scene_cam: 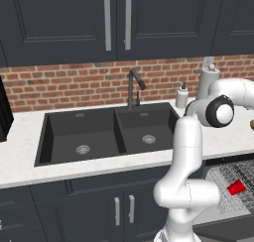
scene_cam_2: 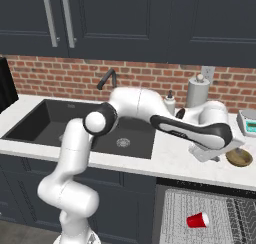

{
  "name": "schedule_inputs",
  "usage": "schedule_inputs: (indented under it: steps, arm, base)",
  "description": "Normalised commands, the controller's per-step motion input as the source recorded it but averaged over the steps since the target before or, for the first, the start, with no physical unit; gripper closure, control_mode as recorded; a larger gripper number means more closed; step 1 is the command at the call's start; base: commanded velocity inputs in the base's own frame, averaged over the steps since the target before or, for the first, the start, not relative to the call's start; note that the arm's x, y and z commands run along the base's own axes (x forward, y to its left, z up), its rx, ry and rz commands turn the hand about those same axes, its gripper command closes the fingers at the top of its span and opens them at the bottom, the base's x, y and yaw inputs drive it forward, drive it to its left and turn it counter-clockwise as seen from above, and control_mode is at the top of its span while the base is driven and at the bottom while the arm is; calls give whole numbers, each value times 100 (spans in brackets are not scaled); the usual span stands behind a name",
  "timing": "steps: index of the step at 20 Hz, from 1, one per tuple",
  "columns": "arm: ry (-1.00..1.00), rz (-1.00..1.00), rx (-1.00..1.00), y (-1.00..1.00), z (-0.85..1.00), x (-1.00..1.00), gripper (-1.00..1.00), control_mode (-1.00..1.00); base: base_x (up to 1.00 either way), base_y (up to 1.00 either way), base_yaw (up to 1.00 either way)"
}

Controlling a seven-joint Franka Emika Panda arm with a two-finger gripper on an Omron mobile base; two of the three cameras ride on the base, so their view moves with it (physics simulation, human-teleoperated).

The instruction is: Pick up the cup and bowl from the counter, place them in the dishwasher, and close the dishwasher door.

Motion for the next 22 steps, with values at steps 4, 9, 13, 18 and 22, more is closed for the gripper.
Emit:
schedule_inputs:
  steps: [4,9,13,18,22]
  arm:
    - [-15,12,32,-75,3,26,-100,-100]
    - [-2,4,31,-73,48,62,-100,-100]
    - [5,0,28,-41,29,66,-100,-100]
    - [13,1,23,-7,8,58,-100,-100]
    - [16,3,23,-9,36,67,-100,-100]
  base:
    - [0,0,0]
    - [0,0,0]
    - [0,0,0]
    - [0,0,0]
    - [0,0,0]
